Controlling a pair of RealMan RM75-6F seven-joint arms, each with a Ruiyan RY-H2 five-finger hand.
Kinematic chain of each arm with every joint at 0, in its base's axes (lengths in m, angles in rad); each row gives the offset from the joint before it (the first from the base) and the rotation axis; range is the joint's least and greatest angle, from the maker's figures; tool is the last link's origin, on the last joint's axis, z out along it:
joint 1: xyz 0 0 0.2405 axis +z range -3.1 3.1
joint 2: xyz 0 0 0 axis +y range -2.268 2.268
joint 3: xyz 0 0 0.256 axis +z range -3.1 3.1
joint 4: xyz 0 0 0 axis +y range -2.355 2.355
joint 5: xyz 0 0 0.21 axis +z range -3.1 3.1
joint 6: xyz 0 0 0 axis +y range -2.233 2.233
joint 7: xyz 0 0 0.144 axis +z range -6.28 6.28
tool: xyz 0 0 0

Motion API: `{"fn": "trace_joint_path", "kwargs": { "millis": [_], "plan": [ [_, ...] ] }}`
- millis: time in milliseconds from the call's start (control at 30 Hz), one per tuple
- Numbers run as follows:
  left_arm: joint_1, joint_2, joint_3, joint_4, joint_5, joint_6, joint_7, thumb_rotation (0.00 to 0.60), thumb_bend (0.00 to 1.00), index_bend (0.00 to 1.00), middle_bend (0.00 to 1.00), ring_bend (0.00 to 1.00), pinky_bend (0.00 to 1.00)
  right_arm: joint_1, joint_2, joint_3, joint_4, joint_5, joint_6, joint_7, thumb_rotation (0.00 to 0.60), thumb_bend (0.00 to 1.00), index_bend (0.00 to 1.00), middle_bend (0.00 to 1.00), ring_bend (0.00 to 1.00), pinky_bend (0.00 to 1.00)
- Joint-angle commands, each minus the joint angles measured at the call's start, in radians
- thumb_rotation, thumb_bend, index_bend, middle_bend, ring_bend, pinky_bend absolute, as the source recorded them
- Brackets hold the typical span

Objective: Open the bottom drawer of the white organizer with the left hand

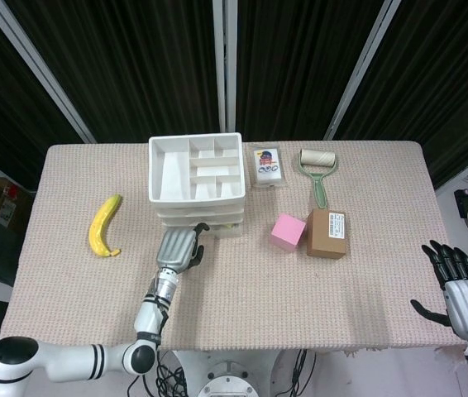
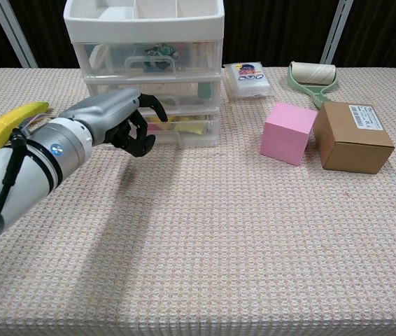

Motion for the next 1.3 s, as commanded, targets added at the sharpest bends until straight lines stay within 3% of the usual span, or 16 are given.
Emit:
{"fn": "trace_joint_path", "kwargs": {
  "millis": [33,367,633,1300],
  "plan": [
    [-0.005,-0.007,0.014,0.021,0.015,0.011,0.036,0.600,0.50,0.27,0.70,0.90,1.00,0.001,-0.001,0.000,0.001,0.001,-0.001,0.000,0.600,0.08,0.00,0.00,0.00,0.00],
    [-0.011,0.027,0.000,-0.019,-0.037,-0.058,0.057,0.600,0.51,0.31,0.71,0.90,1.00,0.003,-0.003,0.003,0.006,0.006,-0.006,0.006,0.600,0.08,0.00,0.00,0.00,0.00],
    [0.005,0.115,0.006,-0.150,-0.086,-0.116,0.032,0.600,0.52,0.38,0.72,0.90,1.00,0.006,-0.005,0.003,0.010,0.008,-0.013,0.010,0.600,0.08,0.00,0.00,0.00,0.00],
    [0.027,0.259,0.139,-0.368,-0.012,-0.154,0.002,0.600,0.52,0.38,0.72,0.90,1.00,0.006,-0.001,0.005,-0.006,0.017,-0.019,-0.008,0.600,0.08,0.00,0.00,0.00,0.00]
  ]
}}
